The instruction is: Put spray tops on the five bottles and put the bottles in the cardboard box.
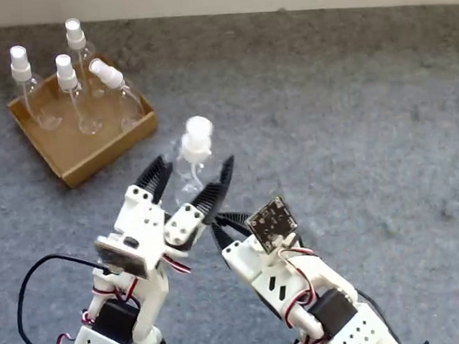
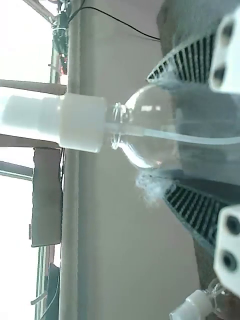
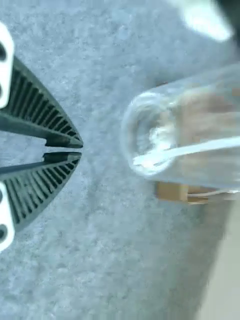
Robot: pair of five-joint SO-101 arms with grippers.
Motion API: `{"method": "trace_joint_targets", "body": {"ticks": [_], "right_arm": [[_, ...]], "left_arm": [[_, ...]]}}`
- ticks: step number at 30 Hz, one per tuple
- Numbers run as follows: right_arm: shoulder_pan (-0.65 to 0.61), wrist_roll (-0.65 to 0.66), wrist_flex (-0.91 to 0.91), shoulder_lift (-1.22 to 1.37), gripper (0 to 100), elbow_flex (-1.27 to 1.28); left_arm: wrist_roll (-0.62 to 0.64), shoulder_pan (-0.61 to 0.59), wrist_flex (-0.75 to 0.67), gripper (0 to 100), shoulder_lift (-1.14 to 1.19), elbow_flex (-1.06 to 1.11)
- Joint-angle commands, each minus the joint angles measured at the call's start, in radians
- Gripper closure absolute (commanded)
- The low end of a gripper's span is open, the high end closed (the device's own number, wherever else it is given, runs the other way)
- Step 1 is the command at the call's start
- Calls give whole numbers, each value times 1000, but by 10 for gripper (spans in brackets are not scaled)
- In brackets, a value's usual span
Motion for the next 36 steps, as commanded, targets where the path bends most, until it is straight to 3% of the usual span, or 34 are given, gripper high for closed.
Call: {"method": "trace_joint_targets", "body": {"ticks": [1,7,16,22,36], "right_arm": [[-13,2,-31,-65,994,-7],[-19,2,-76,-68,994,-7],[-211,8,-136,-68,994,-7],[-174,9,-136,-68,994,-7],[33,9,-137,-68,994,56]], "left_arm": [[181,-58,-43,864,-8,18],[269,-62,-38,864,-2,18],[293,-61,-28,864,-2,18],[288,36,103,864,-12,18],[290,48,183,864,-12,18]]}}
